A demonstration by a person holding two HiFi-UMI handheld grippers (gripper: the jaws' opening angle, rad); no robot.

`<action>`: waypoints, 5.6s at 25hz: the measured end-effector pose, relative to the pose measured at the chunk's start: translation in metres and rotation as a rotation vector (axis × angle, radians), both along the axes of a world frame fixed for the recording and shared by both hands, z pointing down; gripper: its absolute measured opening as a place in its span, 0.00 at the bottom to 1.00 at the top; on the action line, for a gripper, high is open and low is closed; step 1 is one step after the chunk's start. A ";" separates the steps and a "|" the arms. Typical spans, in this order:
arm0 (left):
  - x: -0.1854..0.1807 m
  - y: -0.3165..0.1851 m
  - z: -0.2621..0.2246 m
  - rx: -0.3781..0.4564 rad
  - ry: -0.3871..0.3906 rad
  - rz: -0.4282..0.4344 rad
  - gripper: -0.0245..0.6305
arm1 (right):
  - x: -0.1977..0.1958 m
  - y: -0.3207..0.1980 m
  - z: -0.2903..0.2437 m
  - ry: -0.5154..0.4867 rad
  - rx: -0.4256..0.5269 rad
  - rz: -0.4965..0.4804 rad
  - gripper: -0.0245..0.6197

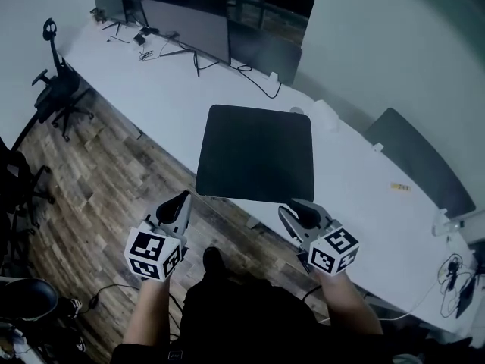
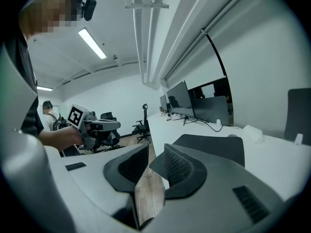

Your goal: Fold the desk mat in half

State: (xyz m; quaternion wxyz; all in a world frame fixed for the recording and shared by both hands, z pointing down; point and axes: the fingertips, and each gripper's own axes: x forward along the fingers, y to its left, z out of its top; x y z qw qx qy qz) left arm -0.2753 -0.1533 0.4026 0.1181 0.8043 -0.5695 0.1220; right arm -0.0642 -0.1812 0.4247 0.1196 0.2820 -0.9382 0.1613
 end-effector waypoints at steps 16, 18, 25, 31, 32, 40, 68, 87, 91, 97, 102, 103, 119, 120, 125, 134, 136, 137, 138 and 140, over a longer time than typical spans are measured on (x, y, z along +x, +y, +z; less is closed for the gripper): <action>-0.036 -0.056 0.086 -0.209 0.078 0.394 0.38 | -0.062 -0.030 0.032 0.132 -0.053 0.253 0.21; -0.028 -0.055 0.100 -0.243 0.069 0.414 0.43 | -0.059 -0.032 0.039 0.147 -0.064 0.268 0.21; -0.016 -0.058 0.156 -0.337 -0.042 0.411 0.53 | -0.043 -0.041 0.074 0.168 -0.112 0.290 0.23; -0.002 -0.066 0.200 -0.360 -0.156 0.452 0.55 | -0.034 -0.044 0.112 0.164 -0.155 0.311 0.25; 0.000 -0.067 0.209 -0.365 -0.171 0.459 0.55 | -0.032 -0.042 0.118 0.158 -0.165 0.316 0.25; 0.001 -0.084 0.271 -0.373 -0.322 0.459 0.60 | -0.022 -0.025 0.157 0.147 -0.243 0.340 0.25; 0.015 -0.096 0.274 -0.343 -0.427 0.575 0.17 | -0.027 -0.017 0.109 0.156 -0.235 0.348 0.24; 0.065 -0.111 0.144 -0.185 -0.286 0.581 0.08 | -0.004 -0.058 0.121 0.268 -0.150 0.218 0.38; 0.076 -0.109 0.127 -0.170 -0.259 0.578 0.07 | 0.003 -0.073 0.146 0.347 -0.112 0.151 0.41; 0.069 -0.107 0.127 -0.201 -0.242 0.532 0.07 | 0.022 -0.096 0.184 0.466 -0.067 0.098 0.46; 0.065 -0.107 0.125 -0.207 -0.245 0.494 0.07 | 0.043 -0.100 0.208 0.571 -0.081 0.081 0.46; 0.064 -0.107 0.124 -0.206 -0.246 0.490 0.07 | 0.050 -0.101 0.213 0.598 -0.091 0.090 0.46; 0.091 -0.091 0.133 -0.240 -0.275 0.526 0.07 | 0.124 -0.076 0.190 0.629 -0.071 0.229 0.14; 0.098 -0.090 0.131 -0.235 -0.278 0.538 0.07 | 0.132 -0.070 0.187 0.632 -0.076 0.240 0.14; 0.140 -0.081 0.125 -0.212 -0.289 0.599 0.07 | 0.176 -0.033 0.175 0.651 -0.099 0.296 0.16; 0.190 -0.056 0.122 -0.205 -0.291 0.601 0.07 | 0.223 0.020 0.162 0.635 -0.091 0.262 0.16; 0.193 -0.053 0.117 -0.196 -0.286 0.574 0.07 | 0.225 0.031 0.154 0.619 -0.066 0.228 0.15; 0.193 -0.051 0.114 -0.189 -0.283 0.560 0.07 | 0.225 0.037 0.149 0.610 -0.052 0.210 0.14; 0.193 -0.049 0.111 -0.184 -0.279 0.545 0.07 | 0.225 0.042 0.144 0.603 -0.038 0.194 0.14; 0.189 -0.043 0.106 -0.178 -0.267 0.520 0.07 | 0.226 0.050 0.132 0.595 -0.014 0.170 0.11</action>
